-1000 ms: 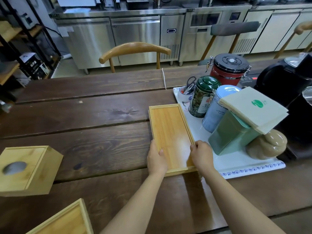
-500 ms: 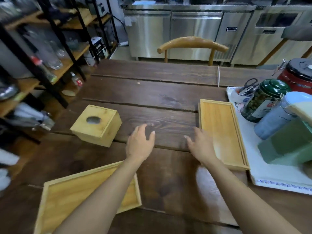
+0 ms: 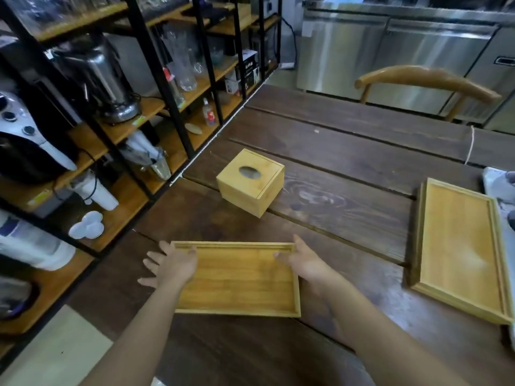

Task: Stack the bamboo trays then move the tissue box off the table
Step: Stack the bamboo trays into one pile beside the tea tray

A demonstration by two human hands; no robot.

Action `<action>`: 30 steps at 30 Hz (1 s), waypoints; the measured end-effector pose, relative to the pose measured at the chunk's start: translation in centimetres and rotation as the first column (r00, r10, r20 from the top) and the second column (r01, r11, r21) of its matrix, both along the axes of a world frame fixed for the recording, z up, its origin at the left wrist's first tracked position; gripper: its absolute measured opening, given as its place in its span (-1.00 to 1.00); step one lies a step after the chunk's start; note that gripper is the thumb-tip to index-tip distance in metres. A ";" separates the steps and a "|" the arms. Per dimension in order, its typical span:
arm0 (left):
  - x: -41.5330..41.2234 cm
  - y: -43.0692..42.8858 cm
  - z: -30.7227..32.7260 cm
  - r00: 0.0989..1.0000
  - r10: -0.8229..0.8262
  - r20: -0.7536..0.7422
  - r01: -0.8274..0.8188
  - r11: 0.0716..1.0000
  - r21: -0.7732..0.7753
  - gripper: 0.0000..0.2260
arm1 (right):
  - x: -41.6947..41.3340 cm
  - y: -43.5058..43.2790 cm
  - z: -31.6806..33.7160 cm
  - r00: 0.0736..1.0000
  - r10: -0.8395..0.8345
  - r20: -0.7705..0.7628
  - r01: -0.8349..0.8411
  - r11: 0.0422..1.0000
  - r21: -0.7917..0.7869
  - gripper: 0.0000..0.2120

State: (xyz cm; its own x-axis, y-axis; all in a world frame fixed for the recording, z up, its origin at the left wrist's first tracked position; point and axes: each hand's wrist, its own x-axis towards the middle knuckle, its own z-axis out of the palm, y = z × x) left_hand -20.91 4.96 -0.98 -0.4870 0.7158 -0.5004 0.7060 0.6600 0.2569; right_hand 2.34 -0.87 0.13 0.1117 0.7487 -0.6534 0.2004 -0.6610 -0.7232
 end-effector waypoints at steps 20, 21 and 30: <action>1.3 -0.4 6.1 0.953 -0.277 0.127 0.181 0.849 0.496 -0.63 | 4.1 -0.2 0.7 0.970 -0.244 -0.014 0.240 0.942 0.233 -0.44; 1.8 -0.1 7.0 0.938 -0.333 0.096 0.230 0.805 0.547 -0.64 | 4.3 -0.4 1.3 0.984 -0.159 0.075 0.131 0.948 0.289 -0.48; 10.5 2.5 14.2 0.807 -0.589 0.043 0.292 0.460 0.839 -0.58 | 9.1 -2.3 4.4 0.933 -0.350 0.083 0.236 0.769 0.595 -0.91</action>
State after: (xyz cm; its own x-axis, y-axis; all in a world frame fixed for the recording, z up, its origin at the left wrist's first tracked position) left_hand -10.43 7.44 13.20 0.0729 0.9487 0.3077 0.6300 -0.2830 0.7232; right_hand 11.44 -3.15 4.53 0.4584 0.8861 -0.0679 0.2277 -0.1910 -0.9548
